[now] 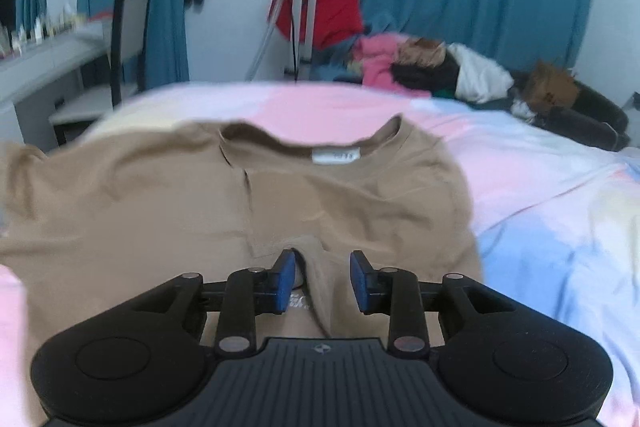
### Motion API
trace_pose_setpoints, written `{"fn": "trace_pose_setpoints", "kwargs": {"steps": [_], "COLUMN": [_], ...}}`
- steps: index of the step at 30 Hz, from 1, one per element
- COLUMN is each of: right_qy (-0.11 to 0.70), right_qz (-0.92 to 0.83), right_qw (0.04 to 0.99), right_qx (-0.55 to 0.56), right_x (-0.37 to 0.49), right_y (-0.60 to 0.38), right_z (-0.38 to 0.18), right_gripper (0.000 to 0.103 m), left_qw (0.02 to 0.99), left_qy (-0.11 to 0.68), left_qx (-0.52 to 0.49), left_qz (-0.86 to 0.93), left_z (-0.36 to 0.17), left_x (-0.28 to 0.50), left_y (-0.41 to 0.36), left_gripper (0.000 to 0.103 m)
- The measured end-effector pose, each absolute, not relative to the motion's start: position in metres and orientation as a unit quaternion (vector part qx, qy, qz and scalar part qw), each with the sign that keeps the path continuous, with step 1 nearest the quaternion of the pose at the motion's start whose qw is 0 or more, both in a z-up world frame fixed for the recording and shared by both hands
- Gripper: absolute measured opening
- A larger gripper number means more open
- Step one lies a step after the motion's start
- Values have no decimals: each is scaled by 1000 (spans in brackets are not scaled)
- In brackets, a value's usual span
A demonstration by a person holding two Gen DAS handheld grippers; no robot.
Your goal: Fold clothes
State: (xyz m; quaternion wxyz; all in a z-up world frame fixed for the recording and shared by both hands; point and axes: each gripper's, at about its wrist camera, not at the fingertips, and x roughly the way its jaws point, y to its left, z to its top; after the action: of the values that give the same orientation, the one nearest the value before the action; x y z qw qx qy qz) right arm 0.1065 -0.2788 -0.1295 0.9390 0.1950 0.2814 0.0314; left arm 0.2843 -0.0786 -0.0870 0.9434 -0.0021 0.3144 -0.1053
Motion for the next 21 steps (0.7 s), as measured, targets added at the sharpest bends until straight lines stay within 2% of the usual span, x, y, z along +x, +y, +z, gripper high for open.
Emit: {"fn": "trace_pose_setpoints", "kwargs": {"steps": [3, 6, 9, 12, 14, 16, 19, 21], "right_qy": [260, 240, 220, 208, 204, 200, 195, 192], "right_qz": [32, 31, 30, 29, 30, 29, 27, 26], "right_qw": [946, 953, 960, 964, 966, 968, 970, 972], "right_qx": [188, 180, 171, 164, 158, 152, 141, 133], "right_x": [99, 90, 81, 72, 64, 57, 49, 44], "right_y": [-277, -273, -270, -266, -264, -261, -258, -256], "right_z": [-121, -113, -104, -96, -89, -85, -82, -81], "right_gripper": [70, 70, 70, 70, 70, 70, 70, 70], "left_qw": [947, 950, 952, 950, 951, 955, 960, 960], "left_qy": [298, 281, 271, 274, 272, 258, 236, 231], "left_qx": [0, 1, 4, 17, 17, 10, 15, 15], "left_qz": [-121, -136, -146, -148, -148, -146, -153, -158], "left_z": [-69, -52, -37, -33, -31, -29, -31, -36], "left_x": [234, 184, 134, 92, 65, 40, 15, 9], "left_y": [-67, -56, -47, -40, -34, -27, -21, -19], "left_gripper": [42, 45, 56, 59, 69, 88, 100, 103]}}
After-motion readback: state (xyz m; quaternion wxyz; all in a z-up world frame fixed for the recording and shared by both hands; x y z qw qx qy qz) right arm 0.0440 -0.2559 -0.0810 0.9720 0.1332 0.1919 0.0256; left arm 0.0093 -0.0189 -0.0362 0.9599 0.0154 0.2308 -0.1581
